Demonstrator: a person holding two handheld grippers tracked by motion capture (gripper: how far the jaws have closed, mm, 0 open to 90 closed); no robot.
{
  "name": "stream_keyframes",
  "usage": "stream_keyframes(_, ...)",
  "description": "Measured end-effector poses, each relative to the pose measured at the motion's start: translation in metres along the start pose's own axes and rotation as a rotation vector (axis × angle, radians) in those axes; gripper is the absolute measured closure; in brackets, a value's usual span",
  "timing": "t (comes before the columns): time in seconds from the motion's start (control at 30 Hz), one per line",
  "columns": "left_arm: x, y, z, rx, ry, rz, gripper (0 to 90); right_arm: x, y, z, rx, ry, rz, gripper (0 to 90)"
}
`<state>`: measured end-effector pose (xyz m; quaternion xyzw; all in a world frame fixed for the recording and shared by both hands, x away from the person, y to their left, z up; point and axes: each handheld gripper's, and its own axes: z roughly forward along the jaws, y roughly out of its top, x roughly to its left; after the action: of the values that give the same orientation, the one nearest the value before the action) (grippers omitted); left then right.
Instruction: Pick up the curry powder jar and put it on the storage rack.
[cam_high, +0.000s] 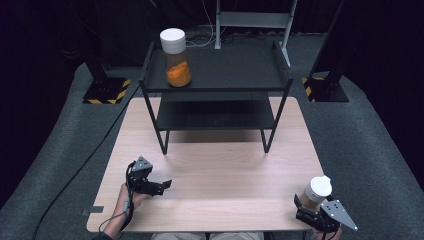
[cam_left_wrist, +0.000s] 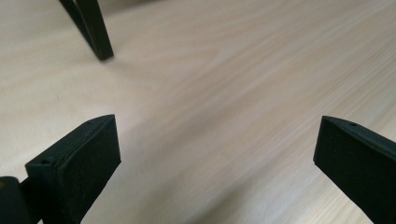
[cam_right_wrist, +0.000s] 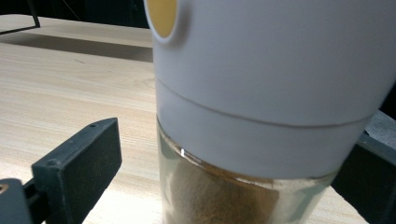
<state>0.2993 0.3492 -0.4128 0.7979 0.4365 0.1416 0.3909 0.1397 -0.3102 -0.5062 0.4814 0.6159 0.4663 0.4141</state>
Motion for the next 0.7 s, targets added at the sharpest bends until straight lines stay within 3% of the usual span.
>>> stream_keyframes(0.2,-0.007,-0.01,0.01,0.033,0.04,0.005,0.0,0.0,0.0,0.0,0.0,0.0,-0.001,0.4)
stream_keyframes(0.33,-0.022,-0.012,0.018,0.072,0.127,0.034,0.2,0.0,0.0,0.0,-0.001,-0.001,-0.002,0.4)
stream_keyframes(0.47,-0.025,-0.019,0.018,0.043,0.137,0.023,0.3,0.0,0.0,0.0,-0.001,-0.002,0.0,0.4)
stream_keyframes(0.7,-0.027,-0.019,0.018,0.042,0.15,0.012,0.0,0.0,-0.001,0.0,-0.003,0.0,0.002,0.4)
